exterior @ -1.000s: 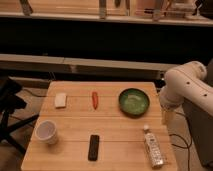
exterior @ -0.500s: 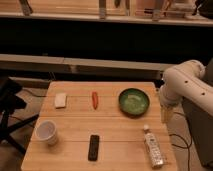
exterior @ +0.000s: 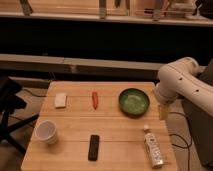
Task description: Pick up the ceramic bowl
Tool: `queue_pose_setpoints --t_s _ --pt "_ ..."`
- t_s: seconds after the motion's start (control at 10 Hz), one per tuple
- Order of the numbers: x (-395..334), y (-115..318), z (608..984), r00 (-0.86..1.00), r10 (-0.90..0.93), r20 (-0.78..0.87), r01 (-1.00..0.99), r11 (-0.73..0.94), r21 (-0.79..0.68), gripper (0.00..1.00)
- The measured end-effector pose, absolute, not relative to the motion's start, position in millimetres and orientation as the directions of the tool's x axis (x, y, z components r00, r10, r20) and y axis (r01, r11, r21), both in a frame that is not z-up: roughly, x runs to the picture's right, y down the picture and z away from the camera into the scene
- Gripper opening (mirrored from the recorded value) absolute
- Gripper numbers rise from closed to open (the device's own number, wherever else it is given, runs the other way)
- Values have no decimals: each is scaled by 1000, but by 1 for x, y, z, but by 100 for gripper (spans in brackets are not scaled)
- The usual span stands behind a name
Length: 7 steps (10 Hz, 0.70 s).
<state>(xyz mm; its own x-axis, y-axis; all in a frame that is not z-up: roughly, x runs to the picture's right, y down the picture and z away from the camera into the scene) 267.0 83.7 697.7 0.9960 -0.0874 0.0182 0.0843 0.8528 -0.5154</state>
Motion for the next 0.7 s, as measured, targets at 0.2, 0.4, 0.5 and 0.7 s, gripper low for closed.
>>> queue_pose_setpoints --t_s 0.2,0.4,0.5,0.7 --pt "263 76 706 990 -134 47 139 852 -505 80" --pt "261 74 710 987 -153 58 161 850 -502 80" --pt "262 74 709 987 -152 58 160 850 -501 80" --pt "262 75 711 985 -157 67 170 849 -500 80"
